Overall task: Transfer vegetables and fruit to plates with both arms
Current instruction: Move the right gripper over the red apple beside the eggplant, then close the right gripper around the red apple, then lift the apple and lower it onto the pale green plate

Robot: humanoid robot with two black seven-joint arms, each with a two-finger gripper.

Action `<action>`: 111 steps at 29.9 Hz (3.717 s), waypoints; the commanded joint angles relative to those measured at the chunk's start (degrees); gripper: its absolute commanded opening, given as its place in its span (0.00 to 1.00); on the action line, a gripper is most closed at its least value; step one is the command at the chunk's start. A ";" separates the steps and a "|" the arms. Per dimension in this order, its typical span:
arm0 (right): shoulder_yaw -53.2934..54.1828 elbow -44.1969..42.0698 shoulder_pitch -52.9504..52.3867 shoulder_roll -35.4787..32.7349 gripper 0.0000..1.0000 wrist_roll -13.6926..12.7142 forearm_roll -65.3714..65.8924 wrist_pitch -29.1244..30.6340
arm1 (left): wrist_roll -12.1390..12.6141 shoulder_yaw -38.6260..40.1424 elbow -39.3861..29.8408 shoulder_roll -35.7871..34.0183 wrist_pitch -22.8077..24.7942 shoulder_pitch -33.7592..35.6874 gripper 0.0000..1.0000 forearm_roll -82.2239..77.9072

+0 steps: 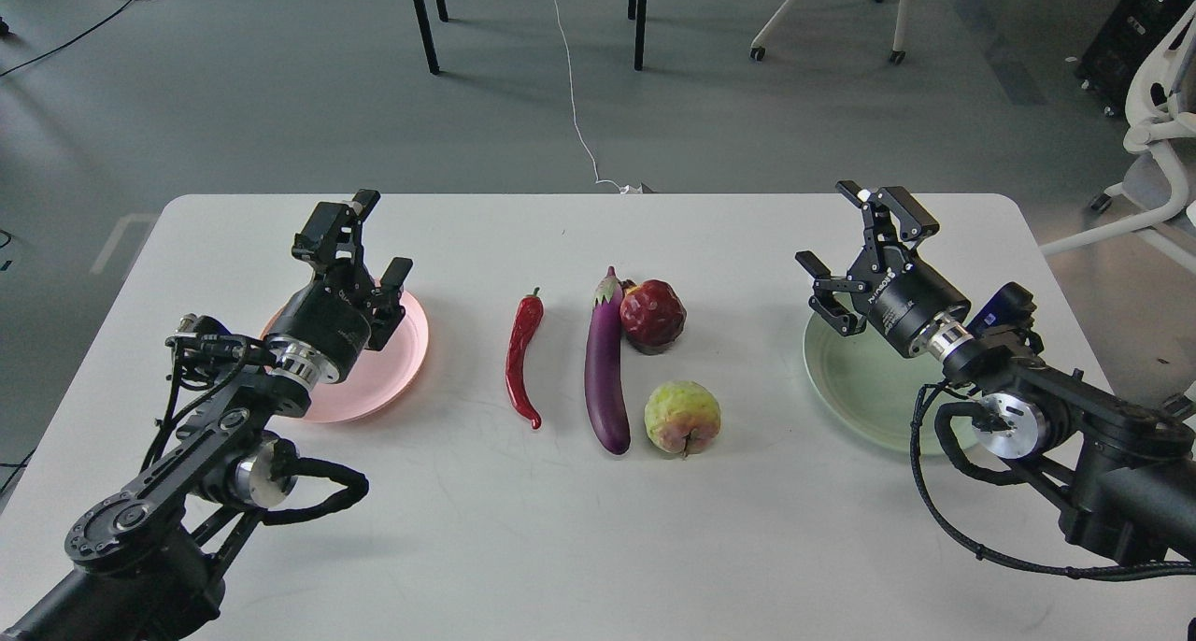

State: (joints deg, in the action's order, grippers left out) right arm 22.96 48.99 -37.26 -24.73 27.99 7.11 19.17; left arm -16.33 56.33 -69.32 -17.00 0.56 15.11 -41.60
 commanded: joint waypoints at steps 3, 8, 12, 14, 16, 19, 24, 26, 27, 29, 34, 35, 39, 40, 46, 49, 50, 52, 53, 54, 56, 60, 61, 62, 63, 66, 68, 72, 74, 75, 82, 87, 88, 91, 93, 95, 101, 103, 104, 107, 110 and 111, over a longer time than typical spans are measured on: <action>0.42 0.67 0.70 -0.76 0.97 0.01 0.00 0.25 | 0.68 0.01 0.24 0.83 -0.03 -0.96 0.99 0.02; -1.33 1.28 -2.80 -2.77 0.98 0.01 2.89 0.60 | 0.68 0.62 0.24 0.74 0.76 -0.96 0.99 0.99; -10.18 1.99 -15.09 -5.76 0.98 0.01 16.67 0.60 | 0.33 1.15 0.24 0.65 2.69 -0.70 0.99 2.13; -16.95 2.69 -22.56 -6.38 0.99 0.01 24.66 0.60 | 0.33 1.41 0.24 0.65 3.57 -0.52 0.99 4.14; -24.41 2.87 -30.11 -6.56 0.99 0.01 32.66 0.60 | 0.24 1.41 0.15 0.31 3.66 -0.35 0.99 5.64; -36.27 2.70 -40.23 -5.33 0.99 0.01 45.13 0.25 | -0.02 1.59 -0.12 -0.14 3.66 -0.26 0.99 6.00; -52.21 0.50 -48.43 3.80 0.99 0.01 58.89 -2.73 | -0.02 2.73 -0.29 -0.49 3.66 -0.26 0.99 6.00; -55.37 -1.08 -48.52 7.48 0.99 0.01 60.46 -4.75 | -0.02 3.17 -0.29 -0.49 3.66 -0.34 0.99 6.00; -56.69 -1.87 -48.52 9.33 0.99 0.01 61.26 -5.54 | -0.02 3.52 -0.38 -0.49 3.66 -0.35 0.99 6.00; -59.33 -4.41 -48.52 12.68 0.98 0.01 62.23 -7.13 | -0.02 4.05 -0.47 -0.57 3.57 -0.35 0.99 6.00; -64.61 -9.96 -47.64 20.41 0.98 0.01 62.32 -9.16 | -0.02 5.10 -0.91 -0.75 3.57 -0.61 0.99 6.09; -64.79 -10.48 -47.38 21.38 0.98 0.01 62.32 -9.16 | -0.02 5.36 -0.99 -0.75 3.57 -0.61 0.99 6.09; -65.14 -12.86 -45.19 24.20 0.98 0.01 62.32 -9.16 | -0.02 5.54 -1.26 -0.84 3.57 -0.70 0.99 6.09; -65.23 -13.82 -44.57 24.64 0.98 0.01 62.32 -9.24 | -0.02 5.63 -1.26 -1.01 3.57 -0.70 0.99 6.09; -66.55 -17.25 -41.06 24.73 0.97 0.01 62.14 -11.61 | -0.02 5.72 -1.26 -1.19 3.66 -0.70 0.99 6.09; -66.46 -18.92 -39.56 24.73 0.97 0.01 62.14 -13.46 | -0.02 5.81 -1.26 -1.28 3.66 -0.70 0.99 6.17; -66.38 -19.62 -39.12 24.73 0.97 0.01 62.06 -14.07 | -0.02 5.81 -1.26 -1.28 3.66 -0.70 0.99 6.18; -66.03 -20.07 -38.51 24.73 0.97 0.01 61.88 -14.60 | -0.02 5.81 -1.26 -1.28 3.66 -0.70 0.99 6.18; -65.68 -19.98 -38.42 24.73 0.96 0.01 61.88 -14.69 | -0.02 5.81 -1.35 -1.28 3.66 -0.70 0.99 6.18; -65.50 -19.98 -38.33 24.73 0.96 0.01 61.79 -14.78 | -0.02 5.81 -1.35 -1.28 3.66 -0.70 0.99 6.18; -64.80 -19.81 -38.15 24.73 0.96 0.01 61.53 -14.78 | -0.02 5.81 -1.35 -1.54 3.66 -0.70 0.99 6.18; -63.04 -19.63 -37.36 24.73 0.96 0.01 60.47 -14.87 | -0.02 5.81 -1.96 -1.72 3.66 -0.78 0.99 6.18; -62.77 -19.63 -37.01 24.73 0.96 0.01 60.47 -14.96 | -0.02 5.81 -2.05 -1.89 3.66 -0.79 0.99 6.18; -62.60 -19.63 -36.66 24.73 0.96 0.01 60.39 -15.04 | -0.02 5.81 -2.14 -1.98 3.66 -0.79 0.99 6.26; -62.25 -19.63 -36.31 24.73 0.96 0.01 60.04 -15.39 | -0.02 5.81 -2.31 -1.98 3.66 -0.79 0.99 6.35; -61.81 -19.63 -35.43 24.73 0.94 0.01 58.81 -16.80 | -0.02 5.81 -2.49 -1.98 3.66 -0.87 0.99 6.62; -61.72 -19.63 -34.90 24.73 0.92 0.01 58.45 -17.68 | -0.02 5.81 -2.49 -2.07 3.66 -0.87 0.99 6.62; -61.72 -19.28 -34.64 24.73 0.56 0.01 58.45 -18.03 | -0.02 5.81 -2.75 -2.42 3.66 -0.87 0.99 6.79; -61.80 -19.10 -34.64 24.73 0.41 0.01 58.45 -18.12 | -0.02 5.81 -2.93 -2.42 3.66 -0.87 0.99 6.79; -61.81 -19.02 -34.64 24.73 0.38 0.01 58.45 -18.12 | 0.07 5.81 -2.93 -2.51 3.66 -0.87 0.99 6.79; -61.98 -14.37 -37.70 24.73 0.34 0.01 58.54 -17.94 | 0.07 5.81 -3.54 -2.60 3.66 -0.87 0.99 6.79; -62.68 -6.90 -44.02 16.05 0.34 0.01 59.33 -17.33 | 0.07 5.81 -3.89 -2.77 3.57 -0.96 0.99 6.79; -63.12 -5.32 -45.78 13.59 0.34 0.01 59.59 -17.24 | 0.07 5.81 -3.90 -2.77 3.57 -0.96 0.99 6.79; -66.36 -1.54 -50.44 7.87 0.34 0.01 61.34 -17.24 | 0.07 5.72 -3.90 -2.77 3.66 -0.96 0.99 6.79; -68.13 0.58 -52.99 3.92 0.34 0.01 63.71 -17.24 | 0.07 5.72 -4.16 -2.77 3.66 -0.87 0.99 6.79; -69.01 2.33 -54.32 0.05 0.34 0.01 66.35 -17.24 | 0.15 5.63 -4.77 -2.77 3.66 -0.96 0.99 6.79; -71.20 3.66 -53.10 -7.61 0.35 0.01 71.02 -17.07 | 0.15 5.45 -4.95 -2.77 3.58 -0.96 0.99 6.79; -72.35 3.49 -51.43 -8.40 0.36 0.01 71.02 -17.07 | 0.24 5.28 -4.95 -2.77 3.66 -0.96 0.99 6.70; -72.44 3.48 -50.55 -9.01 0.37 0.01 71.02 -17.07 | 0.24 5.28 -4.95 -2.77 3.66 -0.96 0.99 6.70; -72.35 3.48 -48.27 -10.86 0.43 0.01 71.02 -17.07 | 0.24 5.19 -4.95 -2.77 3.66 -0.96 0.99 6.70; -72.18 3.31 -46.16 -11.83 0.55 0.01 71.02 -17.15 | 0.24 5.19 -4.95 -2.77 3.66 -1.22 0.99 6.70; -72.09 3.13 -45.80 -12.01 0.61 0.01 71.02 -17.24 | 0.24 5.19 -4.95 -2.77 3.66 -1.22 0.99 6.70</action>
State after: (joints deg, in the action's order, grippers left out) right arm -49.38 52.42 -84.50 -35.98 28.00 78.13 2.11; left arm -16.09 61.52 -74.27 -19.78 4.19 13.96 -34.89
